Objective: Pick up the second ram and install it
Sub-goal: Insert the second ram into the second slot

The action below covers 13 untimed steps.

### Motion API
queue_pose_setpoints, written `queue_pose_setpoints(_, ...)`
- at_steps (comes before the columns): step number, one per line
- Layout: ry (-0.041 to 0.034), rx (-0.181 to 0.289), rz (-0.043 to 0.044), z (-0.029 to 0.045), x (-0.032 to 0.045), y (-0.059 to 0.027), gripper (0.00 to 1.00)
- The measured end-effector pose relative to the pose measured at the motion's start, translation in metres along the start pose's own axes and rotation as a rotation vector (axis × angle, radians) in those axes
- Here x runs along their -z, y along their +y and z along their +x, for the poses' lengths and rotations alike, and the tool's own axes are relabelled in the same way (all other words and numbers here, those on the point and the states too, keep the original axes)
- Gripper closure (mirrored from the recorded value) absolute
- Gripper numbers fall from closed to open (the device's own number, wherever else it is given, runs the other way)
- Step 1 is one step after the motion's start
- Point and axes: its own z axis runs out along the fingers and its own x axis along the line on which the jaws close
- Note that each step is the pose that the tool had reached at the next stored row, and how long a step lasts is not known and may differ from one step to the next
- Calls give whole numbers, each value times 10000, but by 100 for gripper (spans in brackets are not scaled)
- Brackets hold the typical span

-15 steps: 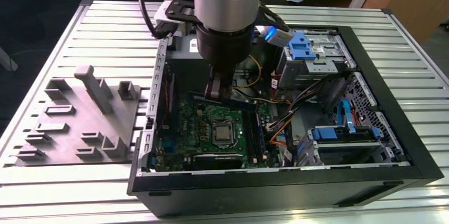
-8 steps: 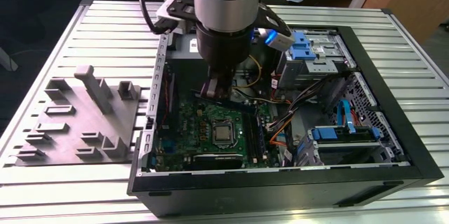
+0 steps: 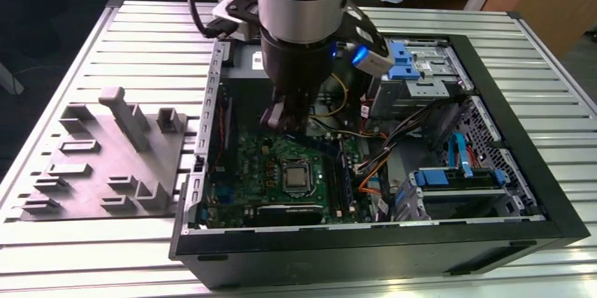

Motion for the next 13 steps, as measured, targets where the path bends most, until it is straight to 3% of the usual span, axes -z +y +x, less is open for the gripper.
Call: queue_pose_setpoints(13, 10, -2368, 83, 0, -11, 0, 89)
